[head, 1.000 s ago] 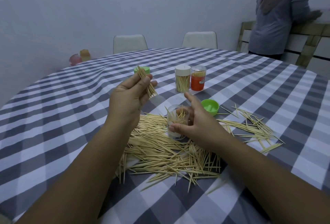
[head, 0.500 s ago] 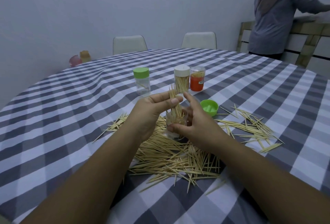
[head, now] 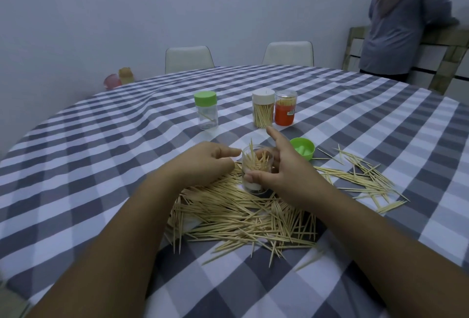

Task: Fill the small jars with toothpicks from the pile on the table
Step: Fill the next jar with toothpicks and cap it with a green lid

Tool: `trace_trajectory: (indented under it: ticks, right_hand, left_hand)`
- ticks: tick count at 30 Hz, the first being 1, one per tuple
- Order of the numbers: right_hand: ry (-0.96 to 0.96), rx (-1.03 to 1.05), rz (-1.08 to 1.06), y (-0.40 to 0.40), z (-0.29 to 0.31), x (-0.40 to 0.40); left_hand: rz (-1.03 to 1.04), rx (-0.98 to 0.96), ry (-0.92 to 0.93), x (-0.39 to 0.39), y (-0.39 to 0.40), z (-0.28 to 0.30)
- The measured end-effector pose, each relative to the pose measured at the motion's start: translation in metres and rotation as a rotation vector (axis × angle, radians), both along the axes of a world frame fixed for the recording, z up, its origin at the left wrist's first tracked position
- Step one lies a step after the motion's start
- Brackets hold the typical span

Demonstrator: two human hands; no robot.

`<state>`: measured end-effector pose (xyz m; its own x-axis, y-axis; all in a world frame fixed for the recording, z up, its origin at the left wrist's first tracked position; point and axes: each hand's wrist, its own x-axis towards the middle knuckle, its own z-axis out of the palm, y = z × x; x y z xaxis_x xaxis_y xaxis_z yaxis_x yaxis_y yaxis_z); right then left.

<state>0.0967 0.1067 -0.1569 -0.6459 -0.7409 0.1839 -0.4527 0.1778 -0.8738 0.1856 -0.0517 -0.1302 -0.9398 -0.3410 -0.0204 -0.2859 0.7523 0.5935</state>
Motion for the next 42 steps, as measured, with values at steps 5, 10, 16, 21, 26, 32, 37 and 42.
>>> trace_trajectory:
  ticks: [5,10,16,21,26,32,37,42]
  right_hand:
    - [0.015,0.024,-0.002,0.001,0.002,0.001]
    - [0.034,0.045,-0.011,0.002,0.002,0.001]
    - [0.049,0.057,-0.011,0.001,0.002,0.001]
    - [0.067,0.069,-0.018,0.002,0.002,0.001]
    - [0.061,0.059,-0.026,0.001,0.002,0.001]
    - [0.03,0.026,-0.035,0.002,0.001,0.001]
    - [0.034,0.03,-0.03,0.001,0.001,0.001]
    - [0.033,0.025,-0.018,-0.001,-0.003,0.0]
  left_hand:
    - [0.039,-0.303,-0.099,-0.009,-0.016,-0.018]
    - [-0.034,-0.559,-0.166,-0.015,-0.017,-0.026]
    - [0.051,-0.691,-0.144,-0.018,-0.009,-0.015]
    - [0.064,-0.656,-0.028,-0.018,-0.004,-0.014]
    - [0.139,-0.392,0.189,-0.016,-0.009,-0.018]
    - [0.24,-0.018,0.533,-0.013,-0.005,-0.015]
    - [0.256,0.71,0.759,-0.015,-0.007,-0.009]
    - [0.154,1.184,0.879,-0.015,0.004,0.004]
